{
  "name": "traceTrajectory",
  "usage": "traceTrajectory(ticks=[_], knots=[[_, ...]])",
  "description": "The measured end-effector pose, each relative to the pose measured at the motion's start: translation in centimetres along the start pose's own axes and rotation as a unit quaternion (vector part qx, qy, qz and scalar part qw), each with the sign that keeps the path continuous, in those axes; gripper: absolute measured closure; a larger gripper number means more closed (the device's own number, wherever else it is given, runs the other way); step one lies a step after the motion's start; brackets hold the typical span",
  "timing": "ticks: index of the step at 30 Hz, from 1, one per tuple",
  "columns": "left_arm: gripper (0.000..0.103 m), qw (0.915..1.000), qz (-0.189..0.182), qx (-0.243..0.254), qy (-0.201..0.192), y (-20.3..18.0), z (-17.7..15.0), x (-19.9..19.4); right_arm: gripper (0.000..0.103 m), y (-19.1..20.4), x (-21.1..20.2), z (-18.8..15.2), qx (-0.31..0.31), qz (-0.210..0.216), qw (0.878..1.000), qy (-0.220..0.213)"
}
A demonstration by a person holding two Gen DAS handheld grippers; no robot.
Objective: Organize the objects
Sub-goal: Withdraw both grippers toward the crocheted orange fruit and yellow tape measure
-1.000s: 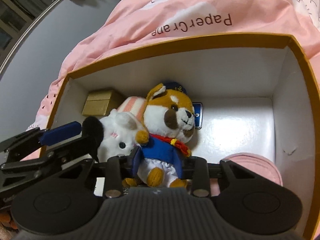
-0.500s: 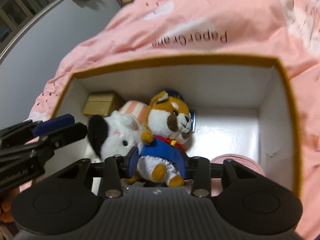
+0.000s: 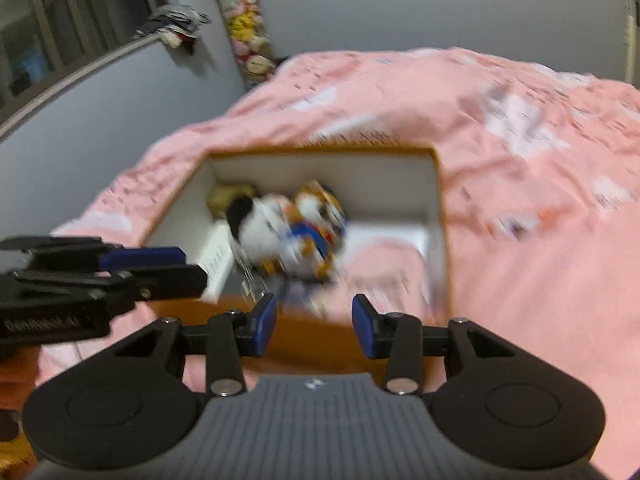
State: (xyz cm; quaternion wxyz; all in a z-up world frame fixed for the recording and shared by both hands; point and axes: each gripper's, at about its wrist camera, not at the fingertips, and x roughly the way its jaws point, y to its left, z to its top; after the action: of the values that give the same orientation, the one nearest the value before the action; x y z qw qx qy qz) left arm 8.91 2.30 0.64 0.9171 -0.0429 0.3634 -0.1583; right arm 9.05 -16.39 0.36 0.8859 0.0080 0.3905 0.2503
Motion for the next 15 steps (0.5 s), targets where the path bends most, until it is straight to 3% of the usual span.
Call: traceTrajectory(ticks=[5, 7, 8, 15], knots=[[0.067, 0.9973, -0.013, 0.026, 0.067, -2.9, -3.7, 2.5, 0.06, -1.1, -0.2, -4.9, 0.029, -0.032, 0.998, 0.039], [0.067, 0.9951, -0.029, 0.038, 0.087, -4.0, -4.9, 3.6, 0.065, -1.3, 0.3, -6.5, 0.024, -0.067, 0.996, 0.058], [0.067, 0.9941, -0.039, 0.044, 0.091, -4.6, -5.4, 3.9, 0.072, -1.5, 0.4, -7.2, 0.023, -0.078, 0.994, 0.067], [0.063, 0.9869, -0.074, 0.036, 0.139, -5.2, -6.8, 7.1, 0.079, -3.0, 0.3, -9.7, 0.052, -0.074, 0.993, 0.078]])
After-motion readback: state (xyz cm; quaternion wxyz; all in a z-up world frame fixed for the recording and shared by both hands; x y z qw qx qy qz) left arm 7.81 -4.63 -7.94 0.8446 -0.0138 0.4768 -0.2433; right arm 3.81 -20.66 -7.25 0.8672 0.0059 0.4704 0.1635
